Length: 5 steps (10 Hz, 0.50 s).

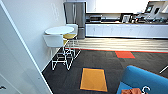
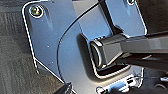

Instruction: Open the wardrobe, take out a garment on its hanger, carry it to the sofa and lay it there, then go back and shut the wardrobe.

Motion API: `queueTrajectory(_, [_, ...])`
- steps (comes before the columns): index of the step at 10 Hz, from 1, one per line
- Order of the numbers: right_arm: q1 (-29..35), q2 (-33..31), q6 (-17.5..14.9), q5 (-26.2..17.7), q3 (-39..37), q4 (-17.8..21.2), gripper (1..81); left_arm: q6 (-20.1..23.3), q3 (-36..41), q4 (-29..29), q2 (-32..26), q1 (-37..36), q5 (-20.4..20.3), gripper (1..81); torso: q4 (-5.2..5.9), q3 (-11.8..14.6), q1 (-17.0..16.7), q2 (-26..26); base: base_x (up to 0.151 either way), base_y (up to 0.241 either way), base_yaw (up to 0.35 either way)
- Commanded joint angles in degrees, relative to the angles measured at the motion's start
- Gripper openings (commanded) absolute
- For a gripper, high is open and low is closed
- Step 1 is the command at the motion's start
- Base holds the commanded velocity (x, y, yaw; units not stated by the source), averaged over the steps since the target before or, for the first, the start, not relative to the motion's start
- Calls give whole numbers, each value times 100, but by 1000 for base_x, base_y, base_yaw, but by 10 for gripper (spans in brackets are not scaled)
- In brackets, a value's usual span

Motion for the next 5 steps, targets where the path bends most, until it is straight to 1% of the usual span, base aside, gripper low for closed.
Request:
queueTrajectory(1, [94, -61, 13, -365, -32, 79, 811, 17, -13, 5, 31, -141, 221, 811, 0, 0, 1, 0, 0, 0, 306])
queueTrajectory(3, [86, -157, 13, -356, -68, 88, 811, 17, -13, 31, 58, -133, 221, 811, 0, 0, 6, 2, 0, 0, 306])
queueTrajectory(5, [94, -271, 13, -321, 151, 88, 811, 17, -13, 5, 14, -141, 212, 811, 0, 0, 3, 2, 0, 0, 306])
